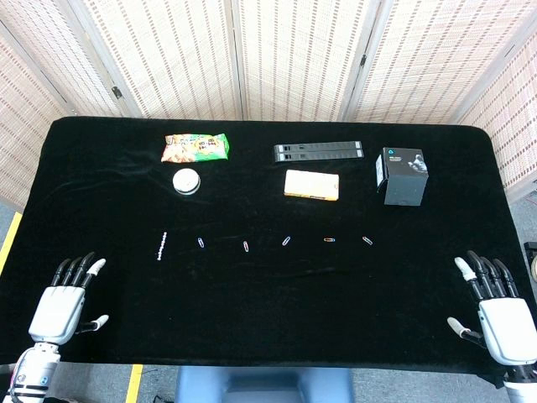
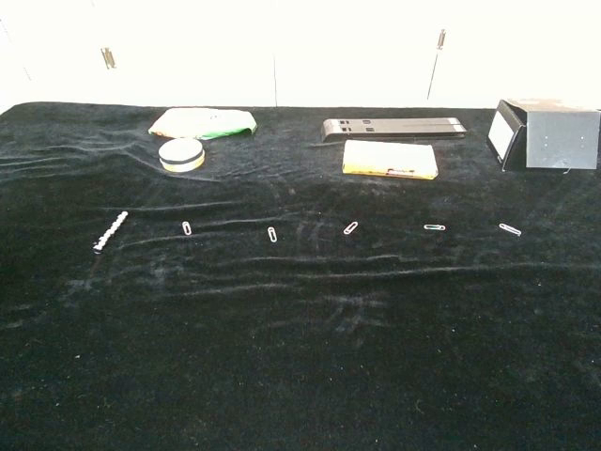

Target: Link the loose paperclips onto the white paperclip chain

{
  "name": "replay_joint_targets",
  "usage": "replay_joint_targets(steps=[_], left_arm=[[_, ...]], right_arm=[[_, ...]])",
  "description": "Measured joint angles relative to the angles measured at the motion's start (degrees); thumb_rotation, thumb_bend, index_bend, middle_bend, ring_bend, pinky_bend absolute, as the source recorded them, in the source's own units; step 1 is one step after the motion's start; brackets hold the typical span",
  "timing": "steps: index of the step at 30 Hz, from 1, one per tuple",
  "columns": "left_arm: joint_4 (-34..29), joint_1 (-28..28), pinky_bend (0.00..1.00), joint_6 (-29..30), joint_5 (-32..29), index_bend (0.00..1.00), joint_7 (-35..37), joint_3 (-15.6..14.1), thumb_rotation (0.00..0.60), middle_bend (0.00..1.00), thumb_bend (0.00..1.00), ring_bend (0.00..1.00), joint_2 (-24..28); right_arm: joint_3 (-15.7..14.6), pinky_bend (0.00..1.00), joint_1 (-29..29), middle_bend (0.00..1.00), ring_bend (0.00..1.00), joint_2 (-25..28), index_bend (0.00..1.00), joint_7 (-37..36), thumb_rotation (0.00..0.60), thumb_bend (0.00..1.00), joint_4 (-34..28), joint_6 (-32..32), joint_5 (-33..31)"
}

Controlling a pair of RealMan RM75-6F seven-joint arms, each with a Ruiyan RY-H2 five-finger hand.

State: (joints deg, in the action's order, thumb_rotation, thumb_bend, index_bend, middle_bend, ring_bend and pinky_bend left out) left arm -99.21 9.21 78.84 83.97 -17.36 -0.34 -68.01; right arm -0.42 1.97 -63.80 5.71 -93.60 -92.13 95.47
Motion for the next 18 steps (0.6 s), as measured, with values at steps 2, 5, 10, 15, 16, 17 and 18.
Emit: replay_joint_targets(steps=[2, 5, 10, 15, 16, 17, 18], left_arm=[[0.2, 0.1, 0.00, -0.2, -0.1, 0.02, 0.1, 0.0, 0.600, 0.00, 0.04, 0.01, 0.0], [0.2, 0.4, 0.00, -1.0, -0.3, 0.02, 0.2, 0.1, 0.600, 0.00, 0.04, 0.01, 0.0], [0.3, 0.8, 0.05, -1.3, 1.0, 0.03, 0.1, -0.3, 0.600, 0.02, 0.04, 0.05, -0.3], [2.1, 2.1, 0.64, -1.9, 3.9, 0.19, 2.7, -0.4, 0.600, 0.42, 0.05, 0.48, -2.1], [2.8, 2.5, 0.72, -2.1, 4.3, 0.22, 3.1, -0.2, 0.600, 0.49, 0.06, 0.56, -2.7], [3.4, 3.0, 0.80, -2.5, 4.5, 0.24, 3.6, -0.1, 0.600, 0.58, 0.08, 0.65, -3.1], [3.9, 3.7, 0.85, -3.3, 4.6, 0.26, 4.4, 0.2, 0.600, 0.64, 0.10, 0.71, -3.6]], right_arm=[[0.0, 0.00, 0.0, 0.00, 0.00, 0.0, 0.00, 0.0, 0.593, 0.00, 0.0, -0.1, 0.1], [0.0, 0.00, 0.2, 0.00, 0.00, -0.1, 0.00, -0.2, 0.595, 0.00, 0.1, -0.7, 0.4], [-0.3, 0.00, 1.1, 0.00, 0.00, 0.1, 0.00, -0.9, 0.595, 0.00, 0.4, -2.6, 1.2], [-0.5, 0.00, 2.0, 0.00, 0.00, -0.1, 0.00, -1.7, 0.596, 0.00, 1.0, -5.3, 2.9], [-0.6, 0.00, 2.1, 0.00, 0.00, -0.2, 0.00, -1.7, 0.595, 0.00, 1.2, -5.6, 3.2], [-0.6, 0.00, 2.2, 0.00, 0.00, -0.3, 0.00, -1.7, 0.595, 0.00, 1.3, -5.8, 3.5], [-0.6, 0.00, 2.2, 0.00, 0.00, -0.5, 0.00, -1.6, 0.595, 0.00, 1.5, -6.0, 3.8]])
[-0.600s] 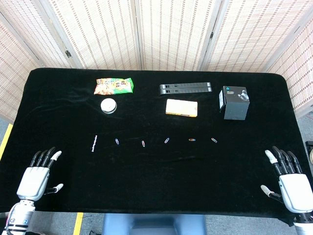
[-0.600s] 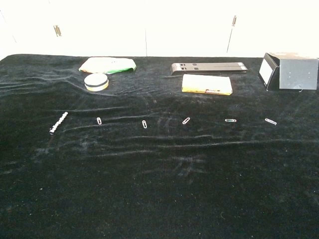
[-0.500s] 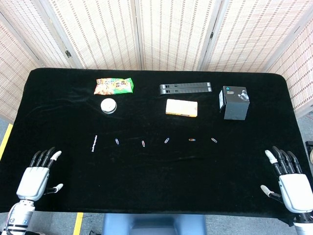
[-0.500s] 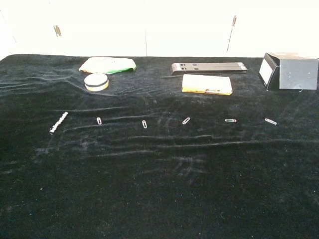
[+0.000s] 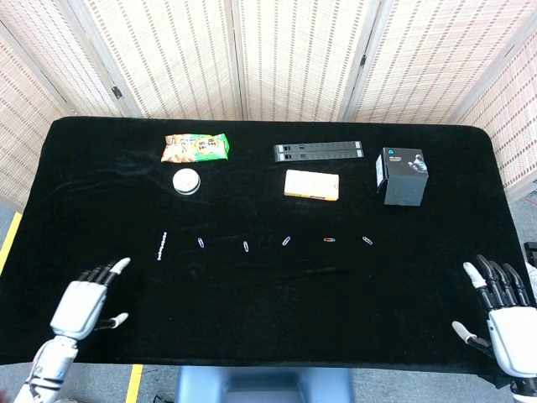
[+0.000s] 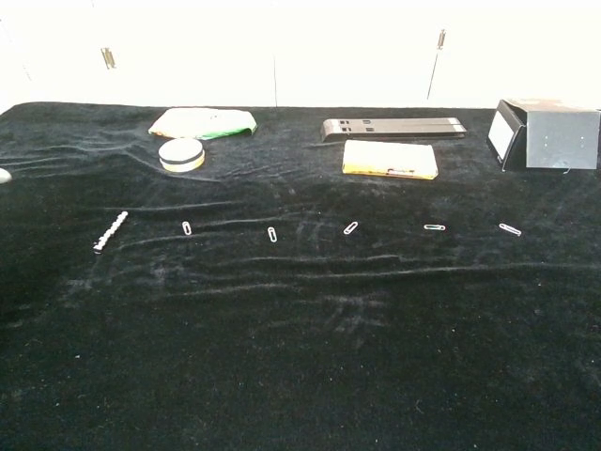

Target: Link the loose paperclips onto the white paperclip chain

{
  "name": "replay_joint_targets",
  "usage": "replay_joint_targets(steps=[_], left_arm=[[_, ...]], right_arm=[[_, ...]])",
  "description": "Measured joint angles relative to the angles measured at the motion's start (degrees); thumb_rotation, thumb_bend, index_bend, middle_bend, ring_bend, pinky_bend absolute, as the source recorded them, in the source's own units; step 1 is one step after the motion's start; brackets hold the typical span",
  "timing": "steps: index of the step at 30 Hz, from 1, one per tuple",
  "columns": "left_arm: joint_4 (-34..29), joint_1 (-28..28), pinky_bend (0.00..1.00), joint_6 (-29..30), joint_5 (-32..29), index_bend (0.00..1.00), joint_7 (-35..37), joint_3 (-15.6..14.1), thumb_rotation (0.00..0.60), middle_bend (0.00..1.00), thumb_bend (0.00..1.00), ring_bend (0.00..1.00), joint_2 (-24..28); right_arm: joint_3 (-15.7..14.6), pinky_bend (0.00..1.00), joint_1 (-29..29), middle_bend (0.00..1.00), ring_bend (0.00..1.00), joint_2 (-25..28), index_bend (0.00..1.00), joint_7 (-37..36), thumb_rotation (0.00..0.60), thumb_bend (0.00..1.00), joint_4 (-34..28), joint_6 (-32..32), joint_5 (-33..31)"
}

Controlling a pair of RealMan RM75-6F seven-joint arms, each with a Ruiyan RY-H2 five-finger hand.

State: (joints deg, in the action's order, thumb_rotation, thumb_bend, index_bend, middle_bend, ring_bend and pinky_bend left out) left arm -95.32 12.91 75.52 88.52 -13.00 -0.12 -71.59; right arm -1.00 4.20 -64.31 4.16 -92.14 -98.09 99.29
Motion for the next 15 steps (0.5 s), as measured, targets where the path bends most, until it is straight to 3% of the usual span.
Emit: replay_joint_targets(steps=[3, 6, 9, 15], left_arm=[[0.4, 2.1, 0.99, -3.1, -1.4, 0.31, 1.4, 1.4, 0.600, 0.85, 0.17, 0.92, -1.4], [-0.1, 3.9, 1.00, -6.7, -4.8, 0.31, 1.3, 2.6, 0.600, 0.97, 0.24, 1.00, -1.9], [-2.3, 5.8, 1.00, -11.1, -9.6, 0.28, -0.9, 3.5, 0.600, 1.00, 0.29, 1.00, -1.2], [-7.7, 10.5, 1.00, -18.6, -23.2, 0.19, -7.1, 5.9, 0.600, 1.00, 0.29, 1.00, 1.7]], right_arm=[[0.0, 0.00, 0.2, 0.00, 0.00, -0.1, 0.00, 0.0, 0.593, 0.00, 0.3, -0.5, 0.4], [0.2, 0.00, 0.4, 0.00, 0.00, -0.2, 0.00, -0.8, 0.594, 0.00, 0.6, -1.4, 0.4], [0.5, 0.00, 0.5, 0.00, 0.00, -0.1, 0.00, -1.8, 0.595, 0.00, 0.9, -1.7, 0.1], [1.0, 0.00, 0.2, 0.00, 0.00, 0.2, 0.00, -2.8, 0.595, 0.00, 1.1, -1.0, -1.0]])
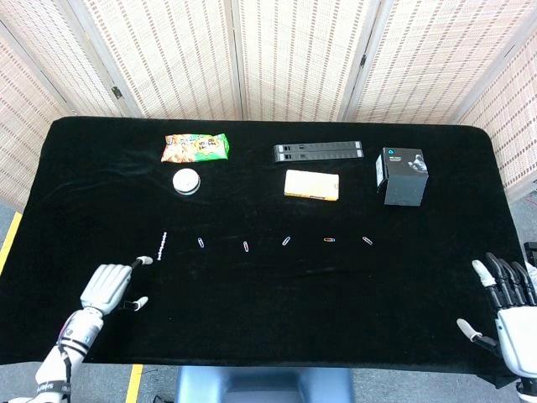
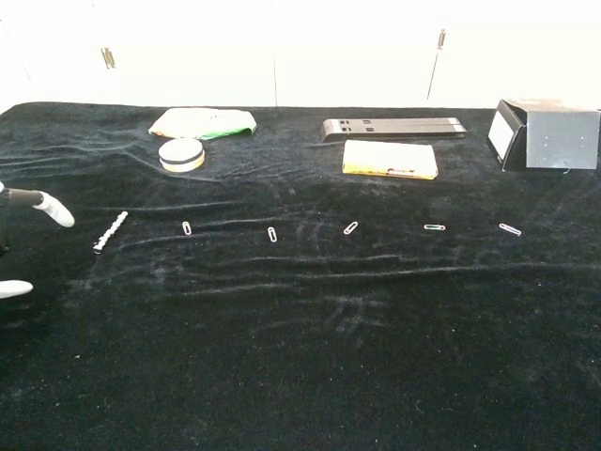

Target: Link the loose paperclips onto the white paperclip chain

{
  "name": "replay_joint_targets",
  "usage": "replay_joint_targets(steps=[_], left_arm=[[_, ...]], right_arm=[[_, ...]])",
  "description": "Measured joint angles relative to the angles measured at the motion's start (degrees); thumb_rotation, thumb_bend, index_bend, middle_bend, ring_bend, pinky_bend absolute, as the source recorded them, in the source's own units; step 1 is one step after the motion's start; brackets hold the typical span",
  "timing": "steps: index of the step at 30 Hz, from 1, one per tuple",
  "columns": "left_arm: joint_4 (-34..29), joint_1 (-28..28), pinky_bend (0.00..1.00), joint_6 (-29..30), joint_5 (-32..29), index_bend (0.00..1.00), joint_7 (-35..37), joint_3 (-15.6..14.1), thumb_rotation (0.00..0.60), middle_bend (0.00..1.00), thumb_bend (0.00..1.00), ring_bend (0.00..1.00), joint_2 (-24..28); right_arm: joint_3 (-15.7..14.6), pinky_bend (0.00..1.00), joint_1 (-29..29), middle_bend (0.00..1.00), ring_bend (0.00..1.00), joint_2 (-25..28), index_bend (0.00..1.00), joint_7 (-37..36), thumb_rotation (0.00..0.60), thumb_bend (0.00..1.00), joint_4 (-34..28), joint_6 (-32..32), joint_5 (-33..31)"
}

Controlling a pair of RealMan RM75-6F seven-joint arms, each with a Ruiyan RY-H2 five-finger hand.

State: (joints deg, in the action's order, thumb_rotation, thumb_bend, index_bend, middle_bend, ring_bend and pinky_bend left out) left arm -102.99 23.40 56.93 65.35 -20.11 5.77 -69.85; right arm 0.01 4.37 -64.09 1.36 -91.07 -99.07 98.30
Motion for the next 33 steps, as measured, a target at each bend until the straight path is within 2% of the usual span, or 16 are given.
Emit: replay_joint_targets(steps=[4, 7, 14, 20, 24, 33], left_arm=[[-2.0, 4.0, 1.00, -4.5, -8.8, 0.15, -2.3, 1.9, 0.600, 1.00, 0.29, 1.00, 1.5], [-2.4, 7.9, 1.00, -7.9, -15.7, 0.13, -3.5, 3.1, 0.600, 1.00, 0.25, 1.00, 2.4], [-0.1, 17.3, 1.00, -16.1, -27.8, 0.12, -4.9, 3.5, 0.600, 1.00, 0.19, 1.00, 3.4], [3.7, 23.8, 1.00, -20.2, -35.7, 0.12, -5.6, 1.3, 0.600, 1.00, 0.18, 1.00, 3.6], [6.5, 27.4, 1.00, -22.8, -40.0, 0.12, -5.3, -1.3, 0.600, 1.00, 0.18, 1.00, 3.7], [11.5, 32.6, 1.00, -29.8, -43.9, 0.11, -2.7, -6.5, 0.600, 1.00, 0.17, 1.00, 3.8]], right_arm=[[0.2, 0.00, -0.5, 0.00, 0.00, 0.3, 0.00, -0.4, 0.595, 0.00, -0.1, 1.3, -0.9], [0.3, 0.00, -0.9, 0.00, 0.00, 0.8, 0.00, -1.4, 0.594, 0.00, -0.3, 2.3, -1.5], [0.8, 0.00, -1.4, 0.00, 0.00, 1.3, 0.00, -2.7, 0.591, 0.00, -0.3, 3.1, -2.6], [1.2, 0.00, -2.0, 0.00, 0.00, 1.5, 0.00, -4.0, 0.592, 0.00, -0.1, 4.1, -3.4], [1.4, 0.00, -1.9, 0.00, 0.00, 1.3, 0.00, -4.0, 0.591, 0.00, 0.1, 3.8, -3.6], [1.4, 0.00, -2.4, 0.00, 0.00, 1.1, 0.00, -3.3, 0.592, 0.00, -0.1, 4.9, -4.2]])
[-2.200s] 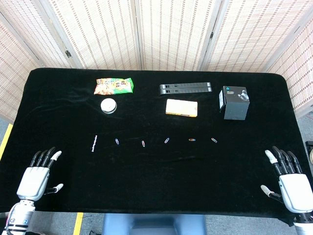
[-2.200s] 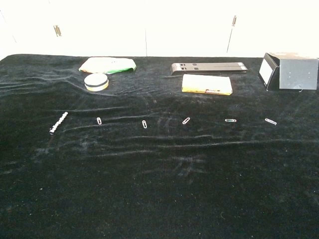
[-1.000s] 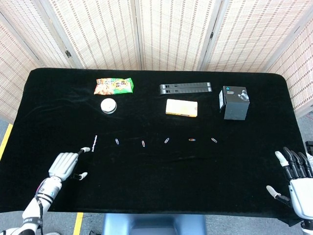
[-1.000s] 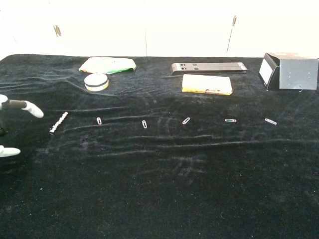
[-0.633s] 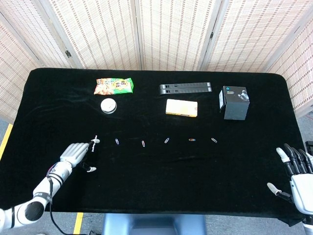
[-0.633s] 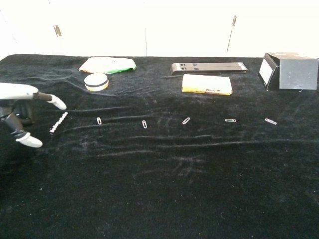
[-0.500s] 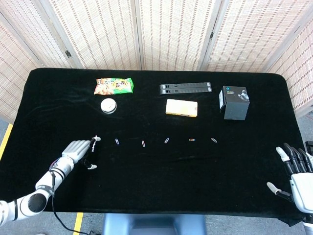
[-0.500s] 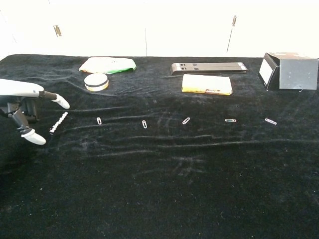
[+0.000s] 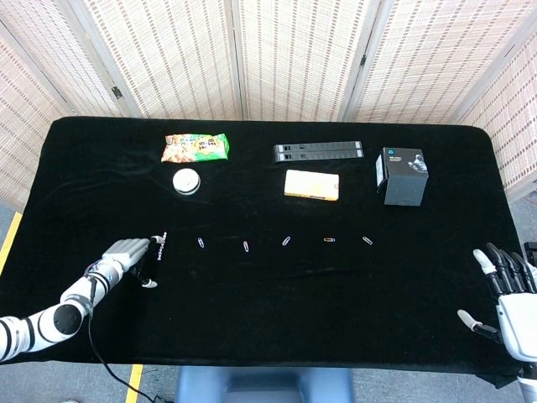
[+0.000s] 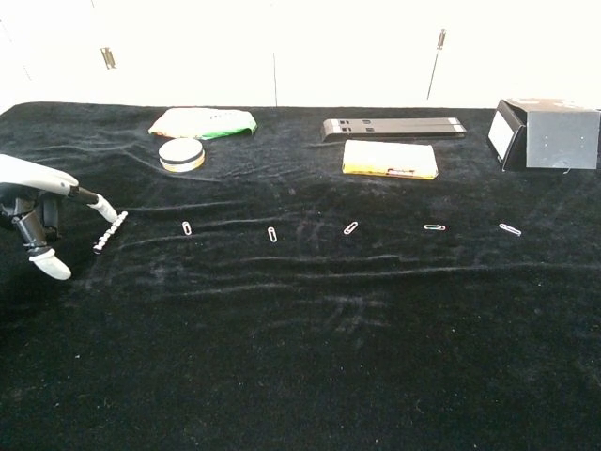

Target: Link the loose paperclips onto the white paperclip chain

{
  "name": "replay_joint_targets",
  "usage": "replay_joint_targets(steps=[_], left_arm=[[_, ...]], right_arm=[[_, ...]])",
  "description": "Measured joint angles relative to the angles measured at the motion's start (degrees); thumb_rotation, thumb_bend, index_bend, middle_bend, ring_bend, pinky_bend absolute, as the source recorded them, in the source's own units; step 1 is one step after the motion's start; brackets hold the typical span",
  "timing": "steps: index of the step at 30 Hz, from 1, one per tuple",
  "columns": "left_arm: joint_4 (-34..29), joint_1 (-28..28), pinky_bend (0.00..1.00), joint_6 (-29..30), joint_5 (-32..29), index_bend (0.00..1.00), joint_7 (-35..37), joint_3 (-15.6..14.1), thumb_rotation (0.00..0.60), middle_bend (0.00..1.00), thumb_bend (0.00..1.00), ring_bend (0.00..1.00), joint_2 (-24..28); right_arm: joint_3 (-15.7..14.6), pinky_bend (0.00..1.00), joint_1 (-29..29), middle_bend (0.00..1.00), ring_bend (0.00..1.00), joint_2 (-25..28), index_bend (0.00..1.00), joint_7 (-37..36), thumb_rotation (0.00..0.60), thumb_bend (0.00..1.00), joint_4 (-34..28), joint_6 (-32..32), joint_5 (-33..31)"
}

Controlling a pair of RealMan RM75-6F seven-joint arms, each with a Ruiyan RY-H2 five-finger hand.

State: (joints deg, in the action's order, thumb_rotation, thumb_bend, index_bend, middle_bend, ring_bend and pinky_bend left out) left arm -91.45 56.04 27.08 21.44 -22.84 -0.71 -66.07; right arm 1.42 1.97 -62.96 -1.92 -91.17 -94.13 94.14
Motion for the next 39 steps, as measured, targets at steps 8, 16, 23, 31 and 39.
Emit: replay_joint_targets(steps=[8, 16, 23, 31, 39], left_arm=[[3.9, 2.6, 1.00, -3.6, 0.3, 0.10, 4.5, -2.9, 0.600, 1.00, 0.17, 1.00, -1.0], [4.7, 3.9, 1.00, -5.1, 3.4, 0.09, 8.4, -4.2, 0.600, 1.00, 0.17, 1.00, -1.7], [2.0, 4.1, 1.00, -3.9, 7.4, 0.09, 10.6, -4.5, 0.600, 1.00, 0.17, 1.00, -1.5], [-1.9, 4.5, 1.00, -2.4, 10.9, 0.10, 11.6, -6.2, 0.600, 1.00, 0.17, 1.00, -0.2], [-6.6, 0.8, 1.00, 9.7, 16.4, 0.23, 13.4, -4.1, 0.600, 1.00, 0.17, 1.00, 1.4]], right_arm=[[0.1, 0.00, -0.3, 0.00, 0.00, -0.2, 0.00, 0.8, 0.593, 0.00, -0.5, 0.6, -0.5], [0.5, 0.00, -0.3, 0.00, 0.00, -0.4, 0.00, 1.5, 0.591, 0.00, -0.8, 0.9, -1.5], [0.6, 0.00, -0.4, 0.00, 0.00, -0.4, 0.00, 1.5, 0.592, 0.00, -0.9, 1.0, -2.0], [0.6, 0.00, -0.2, 0.00, 0.00, -0.3, 0.00, 1.1, 0.590, 0.00, -0.8, 0.5, -1.9], [0.5, 0.00, -0.4, 0.00, 0.00, -0.2, 0.00, 1.2, 0.590, 0.00, -0.9, 1.1, -1.7]])
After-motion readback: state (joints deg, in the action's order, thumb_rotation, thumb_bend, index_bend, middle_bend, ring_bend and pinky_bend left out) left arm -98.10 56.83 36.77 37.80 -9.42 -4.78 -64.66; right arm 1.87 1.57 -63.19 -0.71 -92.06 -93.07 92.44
